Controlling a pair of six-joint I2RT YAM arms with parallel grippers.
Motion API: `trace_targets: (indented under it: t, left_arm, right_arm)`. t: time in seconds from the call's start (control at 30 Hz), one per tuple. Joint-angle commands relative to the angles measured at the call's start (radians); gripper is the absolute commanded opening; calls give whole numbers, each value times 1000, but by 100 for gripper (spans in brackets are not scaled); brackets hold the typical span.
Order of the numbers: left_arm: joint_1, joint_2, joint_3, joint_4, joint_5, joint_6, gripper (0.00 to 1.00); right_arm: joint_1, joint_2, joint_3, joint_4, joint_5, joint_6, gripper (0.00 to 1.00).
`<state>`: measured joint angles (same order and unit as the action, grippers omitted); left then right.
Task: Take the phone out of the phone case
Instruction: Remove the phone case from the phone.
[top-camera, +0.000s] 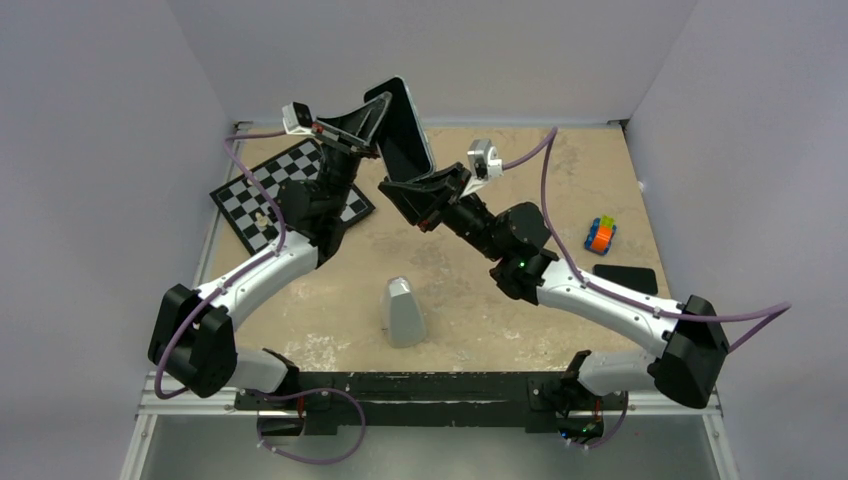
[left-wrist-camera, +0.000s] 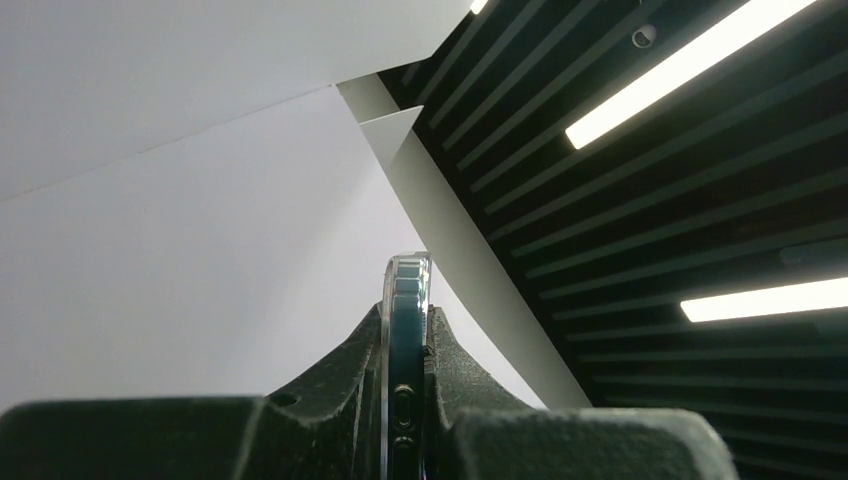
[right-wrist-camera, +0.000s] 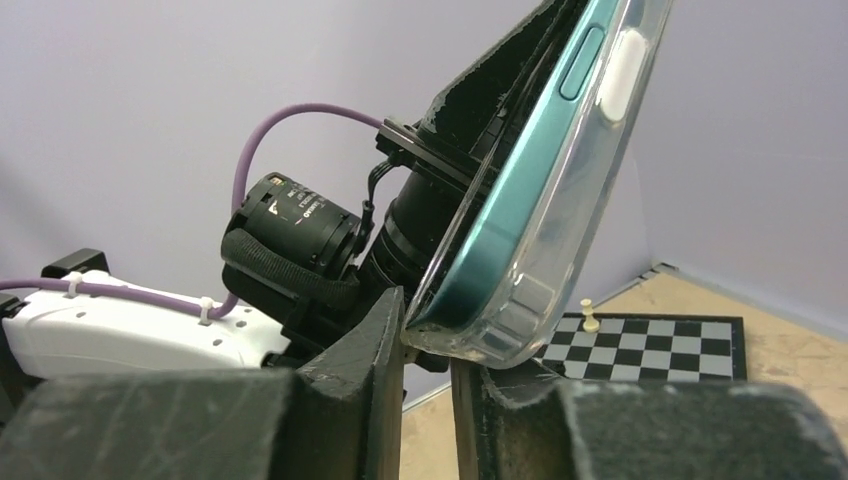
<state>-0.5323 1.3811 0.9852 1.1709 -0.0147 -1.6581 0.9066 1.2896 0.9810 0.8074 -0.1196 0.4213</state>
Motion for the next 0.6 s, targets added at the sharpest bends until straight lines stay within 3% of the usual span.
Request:
trace_targets:
  t: [0.0, 0.17, 0.3, 0.4, 0.57]
  left_arm:
    - [-6, -36, 30, 126, -14, -11, 0]
    - [-8, -80, 15, 73, 6, -49, 0]
    - [-8, -124, 20, 9, 79, -143, 0]
    - [-7, -158, 23, -40, 160, -214, 0]
    - [-7, -207, -22, -53, 229, -252, 0]
  right_arm:
    - [6, 12, 39, -26, 159, -93, 16]
    - [5, 19, 35, -17, 193, -196, 0]
    - [-21, 36, 6, 18, 126, -339, 0]
    - [-95, 48, -20, 26, -13, -411, 0]
    - [-211, 38, 13, -29, -169, -417, 0]
